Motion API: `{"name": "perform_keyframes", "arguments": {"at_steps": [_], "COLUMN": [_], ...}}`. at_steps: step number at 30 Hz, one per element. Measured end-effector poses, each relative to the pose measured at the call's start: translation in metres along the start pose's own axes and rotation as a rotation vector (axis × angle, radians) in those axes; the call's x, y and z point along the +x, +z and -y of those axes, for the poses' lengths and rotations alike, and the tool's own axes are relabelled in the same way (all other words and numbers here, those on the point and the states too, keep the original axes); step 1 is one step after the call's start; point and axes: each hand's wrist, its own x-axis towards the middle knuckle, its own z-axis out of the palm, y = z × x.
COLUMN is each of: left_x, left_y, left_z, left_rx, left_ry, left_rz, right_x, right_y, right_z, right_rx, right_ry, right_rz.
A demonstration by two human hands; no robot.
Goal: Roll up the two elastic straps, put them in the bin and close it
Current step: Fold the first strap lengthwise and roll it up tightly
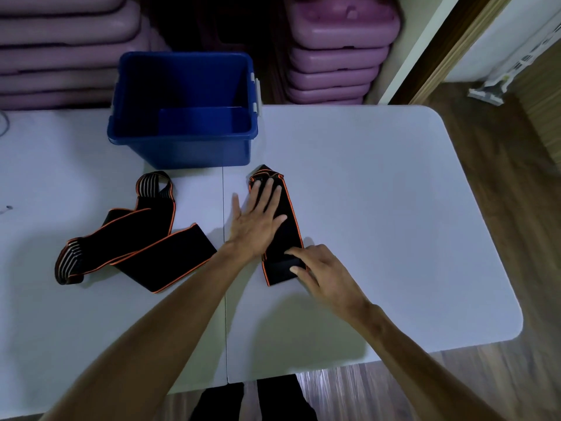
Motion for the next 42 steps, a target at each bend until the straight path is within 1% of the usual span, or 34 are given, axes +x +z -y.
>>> {"name": "perform_keyframes", "arguments": {"at_steps": [2, 5, 8, 13, 15, 17, 19, 22, 27, 29, 31, 36, 38, 42], "left_x": [0.001, 0.004, 0.010, 0.015, 0.017, 0.019, 0.022, 0.025, 0.027, 0.027, 0.026, 0.024, 0.022, 0.021], "left_y": [0.002, -0.002, -0.009, -0.011, -0.016, -0.024, -0.031, -0.034, -0.032, -0.032, -0.032, -0.033, -0.034, -0.036], "left_z": [0.012, 0.020, 0.029, 0.041, 0.048, 0.054, 0.059, 0.061, 0.064, 0.065, 0.065, 0.066, 0.065, 0.064], "left_rx": [-0.022, -0.116, -0.141, -0.102, -0.132, -0.164, -0.197, -0.249, -0.327, -0.335, -0.327, -0.326, -0.337, -0.327], "left_ry": [0.027, 0.126, 0.177, 0.219, 0.248, 0.273, 0.251, 0.174, 0.183, 0.182, 0.182, 0.202, 0.211, 0.241], "left_rz": [-0.037, -0.069, -0.054, -0.037, -0.033, -0.043, -0.057, -0.050, -0.052, -0.049, -0.058, -0.092, -0.101, -0.117], "right_x": [-0.003, -0.007, -0.010, -0.002, 0.006, 0.013, 0.018, 0.020, 0.020, 0.022, 0.023, 0.020, 0.013, 0.002], "right_y": [-0.001, -0.003, -0.005, -0.005, -0.003, -0.003, -0.004, -0.002, 0.011, 0.015, 0.018, 0.027, 0.031, 0.032], "right_z": [0.001, 0.000, -0.002, 0.002, 0.003, 0.004, 0.004, 0.010, 0.021, 0.021, 0.019, 0.013, 0.009, 0.009], "right_rx": [-0.025, -0.044, -0.055, -0.051, -0.073, -0.026, -0.001, -0.028, -0.023, -0.107, -0.196, -0.272, -0.327, -0.429], "right_ry": [-0.029, -0.060, -0.068, 0.011, 0.041, 0.098, 0.135, 0.154, 0.253, 0.233, 0.170, 0.041, -0.001, -0.059], "right_rz": [0.012, 0.020, 0.043, 0.059, 0.077, 0.117, 0.137, 0.091, -0.047, -0.130, -0.187, -0.291, -0.288, -0.187]}}
